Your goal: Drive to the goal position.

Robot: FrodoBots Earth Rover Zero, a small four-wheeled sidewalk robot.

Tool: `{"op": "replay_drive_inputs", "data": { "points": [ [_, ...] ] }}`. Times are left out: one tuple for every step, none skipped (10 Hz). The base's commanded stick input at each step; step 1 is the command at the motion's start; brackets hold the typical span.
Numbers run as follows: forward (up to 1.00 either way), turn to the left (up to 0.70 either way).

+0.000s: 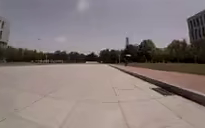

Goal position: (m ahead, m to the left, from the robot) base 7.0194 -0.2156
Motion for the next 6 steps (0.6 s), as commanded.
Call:
{"op": "replay_drive_inputs", "data": {
  "points": [
    [1.0, 0.0],
    [1.0, 0.0],
    [1.0, 0.0],
    [1.0, 0.0],
    [1.0, 0.0],
    [1.0, 0.0]
  ]
}}
